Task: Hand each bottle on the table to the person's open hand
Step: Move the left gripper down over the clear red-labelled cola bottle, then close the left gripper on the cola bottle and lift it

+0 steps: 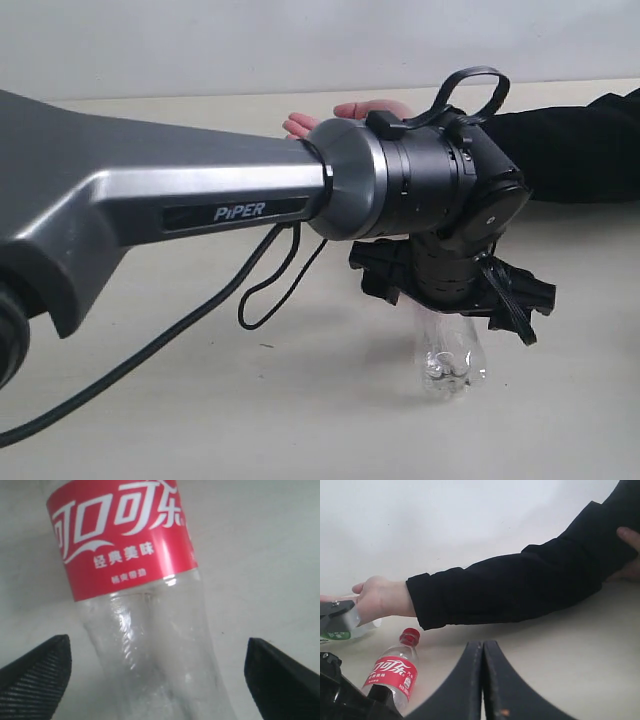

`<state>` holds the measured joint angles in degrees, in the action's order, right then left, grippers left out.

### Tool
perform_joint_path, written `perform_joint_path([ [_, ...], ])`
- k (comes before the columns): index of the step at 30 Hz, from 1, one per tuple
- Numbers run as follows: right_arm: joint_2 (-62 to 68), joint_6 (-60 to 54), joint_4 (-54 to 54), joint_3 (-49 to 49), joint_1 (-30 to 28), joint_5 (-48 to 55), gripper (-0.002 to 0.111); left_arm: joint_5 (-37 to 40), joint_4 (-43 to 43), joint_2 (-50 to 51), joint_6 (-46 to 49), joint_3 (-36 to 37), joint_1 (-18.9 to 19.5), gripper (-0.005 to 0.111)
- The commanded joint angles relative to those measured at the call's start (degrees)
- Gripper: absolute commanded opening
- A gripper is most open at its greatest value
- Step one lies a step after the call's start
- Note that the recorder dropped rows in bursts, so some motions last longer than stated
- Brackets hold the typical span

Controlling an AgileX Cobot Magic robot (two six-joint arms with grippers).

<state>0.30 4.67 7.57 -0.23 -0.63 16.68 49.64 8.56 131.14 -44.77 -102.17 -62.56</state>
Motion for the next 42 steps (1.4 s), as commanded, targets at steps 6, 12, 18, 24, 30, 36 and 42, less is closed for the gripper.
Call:
perform_joint_path([
  [6,-0.3,-0.1,0.0,0.2,0.0,-0.4,0.0,-0.6,0.9,1.9,-0.6,-0.4,0.1,0.089],
  [12,-0.3,-0.1,0.0,0.2,0.0,-0.4,0.0,-0.4,0.9,2.2,-0.6,-0.4,0.1,0.086],
  [18,-0.3,-0.1,0.0,0.2,0.0,-0.4,0.0,-0.3,0.2,2.2,-0.6,-0.4,0.1,0.045],
  [24,-0.3,-0.1,0.0,0.2,0.0,-0.4,0.0,1.4,0.1,2.2,-0.7,-0.4,0.1,0.001],
  [30,-0.3,-0.1,0.0,0.2,0.0,-0.4,0.0,4.9,0.1,1.9,-0.7,-0.4,0.1,0.0],
  [36,-0.3,-0.1,0.0,0.2,0.0,-0.4,0.0,10.3,1.0,-0.7,-0.3,-0.4,0.1,0.0],
  [42,-0.3,-0.1,0.0,0.2,0.0,-0.4,0.0,14.5,0.4,-6.0,6.0,-0.4,0.1,0.0],
])
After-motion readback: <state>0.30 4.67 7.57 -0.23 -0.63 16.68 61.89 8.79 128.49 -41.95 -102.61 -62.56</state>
